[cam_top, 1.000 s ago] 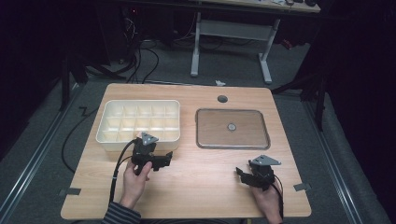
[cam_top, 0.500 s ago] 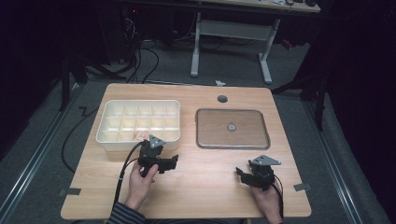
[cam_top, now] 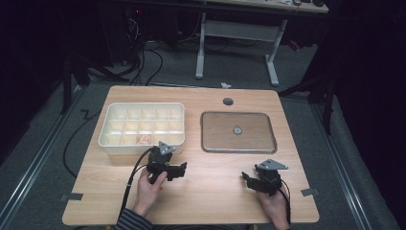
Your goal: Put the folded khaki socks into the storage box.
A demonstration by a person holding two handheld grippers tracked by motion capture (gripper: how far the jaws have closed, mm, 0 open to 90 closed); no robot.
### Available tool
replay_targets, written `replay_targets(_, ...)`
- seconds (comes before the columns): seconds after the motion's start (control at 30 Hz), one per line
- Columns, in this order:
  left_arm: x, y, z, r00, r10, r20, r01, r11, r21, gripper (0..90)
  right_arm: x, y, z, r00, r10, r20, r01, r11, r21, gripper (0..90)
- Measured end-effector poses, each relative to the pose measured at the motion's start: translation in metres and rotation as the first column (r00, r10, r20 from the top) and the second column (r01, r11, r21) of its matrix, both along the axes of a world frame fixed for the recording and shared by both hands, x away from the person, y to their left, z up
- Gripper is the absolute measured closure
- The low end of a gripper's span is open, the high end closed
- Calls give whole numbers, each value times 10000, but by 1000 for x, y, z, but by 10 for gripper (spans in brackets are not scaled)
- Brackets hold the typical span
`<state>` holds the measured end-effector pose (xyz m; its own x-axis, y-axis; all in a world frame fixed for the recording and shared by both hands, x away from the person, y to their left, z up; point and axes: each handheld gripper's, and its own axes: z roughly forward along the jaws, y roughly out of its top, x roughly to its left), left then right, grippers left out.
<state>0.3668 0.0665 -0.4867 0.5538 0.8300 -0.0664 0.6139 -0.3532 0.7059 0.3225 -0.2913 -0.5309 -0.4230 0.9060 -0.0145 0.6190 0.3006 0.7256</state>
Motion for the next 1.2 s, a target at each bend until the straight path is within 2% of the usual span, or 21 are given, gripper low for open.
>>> replay_targets(0.27, -2, -9, -5, 9999, -152, -41, 153, 9997, 173, 175, 0, 0, 0, 10000, 2, 3, -2, 10000, 0, 352)
replay_targets(0.43, -2, -10, -13, 9996, -140, -228, 146, 9995, 289, 178, 0, 0, 0, 10000, 6, 3, -6, 10000, 1, 352)
replay_targets(0.53, -1, -9, -16, 9997, -84, -242, 95, 9989, 461, 178, 0, 0, 0, 10000, 8, 1, -8, 10000, -3, 351)
replay_targets(1.2, 7, -3, -35, 9972, 383, -643, -341, 9973, 644, 181, 0, 0, 0, 10000, 11, 2, -11, 10000, -10, 351)
